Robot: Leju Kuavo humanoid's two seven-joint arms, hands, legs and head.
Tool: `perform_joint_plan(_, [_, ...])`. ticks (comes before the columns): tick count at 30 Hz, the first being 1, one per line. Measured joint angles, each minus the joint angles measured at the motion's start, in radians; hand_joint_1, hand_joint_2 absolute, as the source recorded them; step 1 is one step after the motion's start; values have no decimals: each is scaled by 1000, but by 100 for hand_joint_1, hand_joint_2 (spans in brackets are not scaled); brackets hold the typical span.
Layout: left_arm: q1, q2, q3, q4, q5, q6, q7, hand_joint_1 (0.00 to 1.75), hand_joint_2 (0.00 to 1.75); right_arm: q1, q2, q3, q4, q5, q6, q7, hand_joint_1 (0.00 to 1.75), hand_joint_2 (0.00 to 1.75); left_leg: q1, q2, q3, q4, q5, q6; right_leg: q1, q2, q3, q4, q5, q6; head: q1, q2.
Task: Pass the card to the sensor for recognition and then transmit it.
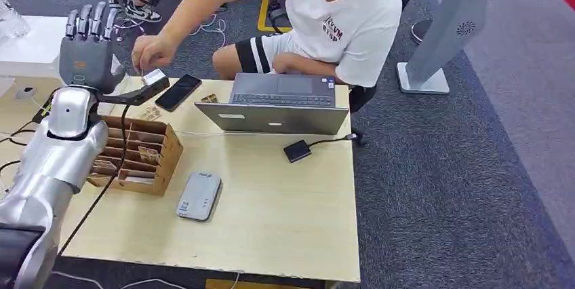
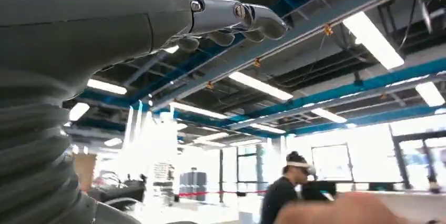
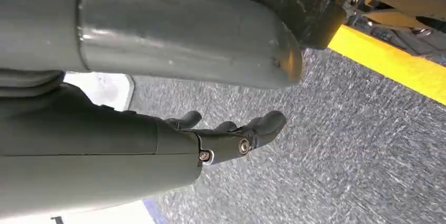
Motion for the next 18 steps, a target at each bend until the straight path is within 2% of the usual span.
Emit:
perform_joint_plan(1, [52, 10, 7, -61, 44, 20, -20, 0, 175, 1, 0, 0, 0, -9, -4, 0, 0, 0, 0, 2, -1, -1, -1, -1, 0, 2, 1, 1, 0, 0, 0, 0])
perform_joint_plan(3, [219, 36, 41, -215, 135, 81, -58, 0, 175, 7, 0, -3, 0, -30, -12, -2, 0, 0, -1, 10, 5, -1, -5, 0, -2, 10, 1, 1, -2, 0, 2, 0])
perform_joint_plan(4, [322, 49, 81, -315, 187, 121, -85, 0, 175, 10, 0, -11, 1, -44, -19, -3, 0, 0, -2, 13, 7, -2, -7, 0, -2, 14, 3, 1, -4, 0, -1, 0])
perform_joint_plan(5, [429, 52, 131, -407, 240, 146, -135, 0, 175, 16, 1, -16, 2, -54, -26, -7, 0, 0, -2, 16, 9, -3, -10, 0, -3, 16, 5, 1, -5, 0, 0, 0])
perform_joint_plan(6, [537, 39, 201, -490, 304, 157, -201, 0, 175, 22, 3, -19, 2, -62, -32, -10, 0, 0, -2, 19, 11, -3, -12, 1, -3, 19, 5, 1, -7, 0, -3, 0])
perform_joint_plan(8, [735, -10, 358, -605, 424, 150, -408, 0, 175, 31, 5, -34, 3, -77, -43, -15, 0, 0, -2, 23, 12, -3, -15, 1, -3, 23, 3, 0, -9, 0, -3, 0])
perform_joint_plan(9, [798, -49, 453, -648, 471, 132, -511, 0, 175, 34, 6, -40, 4, -77, -47, -17, 0, 0, -1, 23, 11, -3, -16, 2, -2, 24, 1, -1, -9, 0, -4, 0])
perform_joint_plan(10, [831, -75, 535, -676, 497, 112, -577, 0, 175, 39, 6, -43, 5, -77, -48, -18, 0, 0, 0, 21, 8, -2, -15, 2, -1, 22, 0, -1, -11, 2, -3, 0])
perform_joint_plan(11, [847, -97, 598, -701, 502, 91, -611, 0, 175, 41, 6, -46, 5, -77, -48, -18, 0, 0, 0, 15, 6, -2, -15, 3, -1, 16, 1, -1, -11, 2, -2, 0])
perform_joint_plan(13, [908, -144, 706, -765, 474, 39, -639, 0, 175, 38, 6, -54, 5, -77, -48, -18, 0, 0, -1, 13, 7, -2, -15, 3, -1, 13, 3, -1, -11, 2, 0, 0])
perform_joint_plan(15, [950, -185, 797, -812, 422, -2, -633, 0, 175, 39, 6, -60, 5, -77, -48, -19, 0, 0, 0, 13, 6, -2, -15, 3, -1, 13, 3, -1, -11, 2, 0, 0])
perform_joint_plan(17, [972, -221, 880, -839, 422, -50, -610, 0, 175, 39, 6, -64, 5, -82, -49, -21, 0, 0, 0, 9, 5, -2, -15, 3, -1, 8, 5, -1, -11, 2, 2, 0])
perform_joint_plan(18, [972, -247, 960, -843, 446, -119, -635, 0, 175, 39, 7, -69, 5, -91, -50, -24, 0, 0, 0, 8, 5, -2, -15, 3, -1, 8, 5, -1, -11, 2, 1, 0])
